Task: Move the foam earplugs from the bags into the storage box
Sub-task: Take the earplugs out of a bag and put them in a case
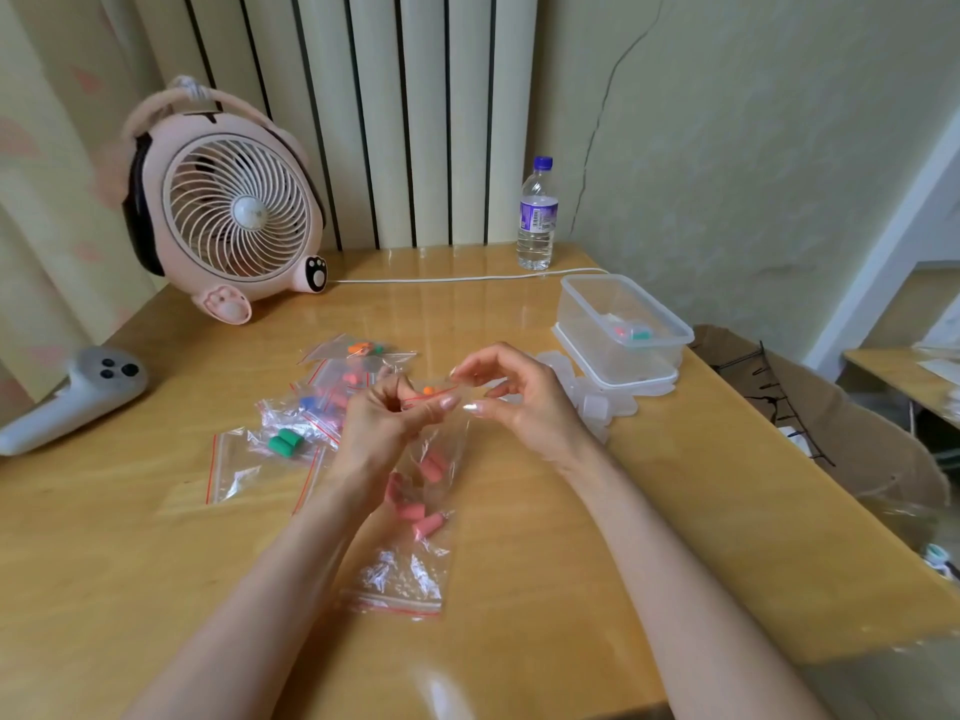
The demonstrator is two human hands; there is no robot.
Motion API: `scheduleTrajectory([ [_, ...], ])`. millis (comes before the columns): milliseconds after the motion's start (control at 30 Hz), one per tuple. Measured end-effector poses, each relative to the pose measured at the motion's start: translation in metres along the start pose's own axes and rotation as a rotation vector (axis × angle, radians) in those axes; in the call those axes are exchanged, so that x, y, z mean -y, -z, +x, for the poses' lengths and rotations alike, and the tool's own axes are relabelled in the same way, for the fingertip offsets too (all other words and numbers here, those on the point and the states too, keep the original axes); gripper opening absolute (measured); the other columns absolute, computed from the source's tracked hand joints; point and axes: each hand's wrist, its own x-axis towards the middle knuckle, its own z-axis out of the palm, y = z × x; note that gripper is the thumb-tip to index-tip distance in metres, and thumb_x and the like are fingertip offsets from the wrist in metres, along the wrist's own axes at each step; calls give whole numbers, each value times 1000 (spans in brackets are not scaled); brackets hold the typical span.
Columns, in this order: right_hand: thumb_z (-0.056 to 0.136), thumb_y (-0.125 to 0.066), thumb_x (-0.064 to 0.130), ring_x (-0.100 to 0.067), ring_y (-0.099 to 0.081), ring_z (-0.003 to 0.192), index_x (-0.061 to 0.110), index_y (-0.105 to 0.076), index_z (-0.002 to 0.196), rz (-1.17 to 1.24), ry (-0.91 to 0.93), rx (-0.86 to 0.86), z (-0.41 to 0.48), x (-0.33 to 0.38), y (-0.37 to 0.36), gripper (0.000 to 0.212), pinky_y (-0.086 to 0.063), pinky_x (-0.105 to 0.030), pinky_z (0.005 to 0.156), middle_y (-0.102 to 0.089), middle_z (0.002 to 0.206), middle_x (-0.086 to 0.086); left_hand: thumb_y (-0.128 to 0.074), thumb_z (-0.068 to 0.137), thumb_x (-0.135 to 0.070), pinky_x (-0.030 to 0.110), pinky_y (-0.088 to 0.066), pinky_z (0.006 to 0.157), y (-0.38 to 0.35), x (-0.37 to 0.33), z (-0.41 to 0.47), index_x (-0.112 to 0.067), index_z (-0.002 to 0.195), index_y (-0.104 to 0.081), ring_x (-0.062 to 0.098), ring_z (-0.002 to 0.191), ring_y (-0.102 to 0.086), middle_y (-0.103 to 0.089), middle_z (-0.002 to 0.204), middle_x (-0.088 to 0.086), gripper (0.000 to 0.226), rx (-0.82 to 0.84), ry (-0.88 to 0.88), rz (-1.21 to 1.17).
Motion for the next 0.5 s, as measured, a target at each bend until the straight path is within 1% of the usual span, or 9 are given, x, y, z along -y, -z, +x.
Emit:
scheduleTrajectory([
  [67,73,-70,0,-7,-60,85,31,-61,81,-51,6,3,0,-1,-3,34,-46,-27,82,-64,82,16,-77,66,-6,11,-38,50,0,0,0,-7,58,-44,4,44,-48,-50,51,-1,33,7,21,-4],
  [133,73,-72,2,-7,-59,80,30,-61,78,-58,8,12,-1,-1,-4,31,-47,-24,79,-63,78,12,-77,66,-3,14,-35,58,0,1,1,-10,55,-43,0,43,-46,-48,43,-11,37,26,24,15],
  [167,73,-73,1,-6,-58,78,30,-59,76,-55,9,23,-1,-1,-4,32,-46,-22,77,-61,77,11,-77,66,-2,17,-35,57,0,0,1,-10,55,-42,-2,41,-44,-48,42,-13,37,36,26,21],
  [233,72,-70,-5,-5,-55,74,26,-57,74,-32,-5,62,-2,1,-1,34,-44,-18,74,-59,75,10,-77,65,-3,22,-35,52,-1,0,0,-10,56,-43,0,39,-44,-49,41,-12,36,53,29,27],
  [267,72,-70,-7,-5,-54,73,24,-57,74,-13,-21,81,-2,1,0,34,-44,-17,73,-58,75,8,-78,62,-7,22,-36,49,-1,-1,-1,-9,58,-44,1,38,-45,-50,42,-11,34,60,30,27],
  [333,73,-71,-6,-6,-53,70,22,-59,73,23,-53,90,-2,1,0,30,-44,-17,70,-59,73,6,-79,55,-18,17,-37,43,-1,-3,-2,-10,67,-50,4,40,-48,-54,51,-8,32,79,14,37],
  [367,74,-72,-4,-6,-53,68,22,-61,73,26,-63,82,-3,1,0,28,-44,-17,68,-59,71,6,-78,55,-21,16,-38,43,0,-3,-2,-12,74,-52,6,45,-50,-57,59,-1,33,98,-17,60],
  [433,75,-74,0,-6,-54,66,24,-64,71,22,-77,62,-2,-2,0,26,-45,-20,68,-60,68,7,-76,61,-24,17,-41,48,2,-4,-1,-15,83,-56,10,55,-53,-56,71,9,31,166,-110,150],
  [500,74,-72,-5,-7,-55,68,24,-64,70,21,-92,43,-1,-4,2,30,-47,-26,72,-60,68,6,-72,69,-26,21,-44,53,5,-4,1,-15,80,-57,12,61,-54,-58,72,7,22,230,-176,257],
])
